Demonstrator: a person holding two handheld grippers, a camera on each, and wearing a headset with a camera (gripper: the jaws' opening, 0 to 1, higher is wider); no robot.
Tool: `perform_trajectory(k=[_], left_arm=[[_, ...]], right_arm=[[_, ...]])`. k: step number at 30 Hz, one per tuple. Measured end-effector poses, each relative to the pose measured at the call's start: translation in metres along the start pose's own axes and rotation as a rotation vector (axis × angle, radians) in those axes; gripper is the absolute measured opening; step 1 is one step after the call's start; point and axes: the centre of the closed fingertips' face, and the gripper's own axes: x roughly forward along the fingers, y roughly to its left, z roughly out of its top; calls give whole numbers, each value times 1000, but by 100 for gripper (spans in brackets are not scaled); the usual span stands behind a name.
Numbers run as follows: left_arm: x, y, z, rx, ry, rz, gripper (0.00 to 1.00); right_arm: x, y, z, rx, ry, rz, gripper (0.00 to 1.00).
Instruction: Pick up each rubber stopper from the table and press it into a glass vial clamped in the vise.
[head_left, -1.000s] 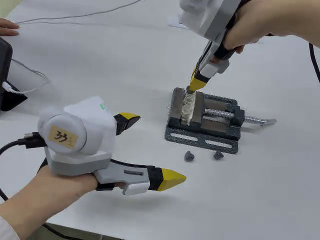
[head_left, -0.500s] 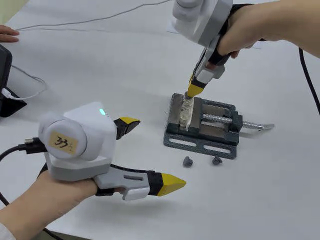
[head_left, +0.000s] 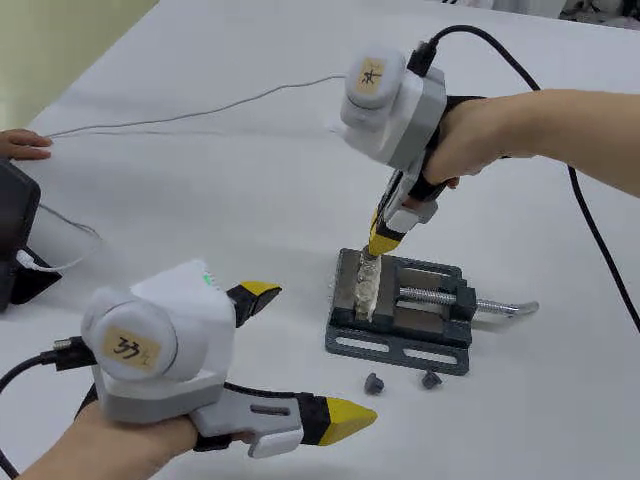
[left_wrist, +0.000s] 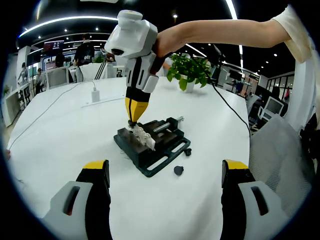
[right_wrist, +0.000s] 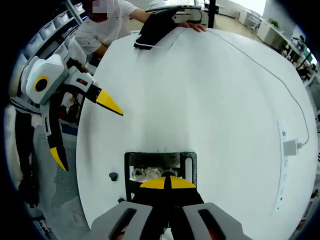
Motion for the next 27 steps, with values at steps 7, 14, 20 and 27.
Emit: perform_trajectory(k=[7,14,20,27], left_arm=[[0,1,6,19,0,8,92],[-3,-3,8,36,-4,16,92],[-4,-5,9,44,-8,20,92],[-6,-4,7,44,-16,18,92]], right_arm=[[-1,0,-1,-94,-31,-8,0],[0,3,-4,-75,-89,-4,0],[0,2,-3,-78,-119,-32,0],[1,3,-2,-87,-154,-60,0]])
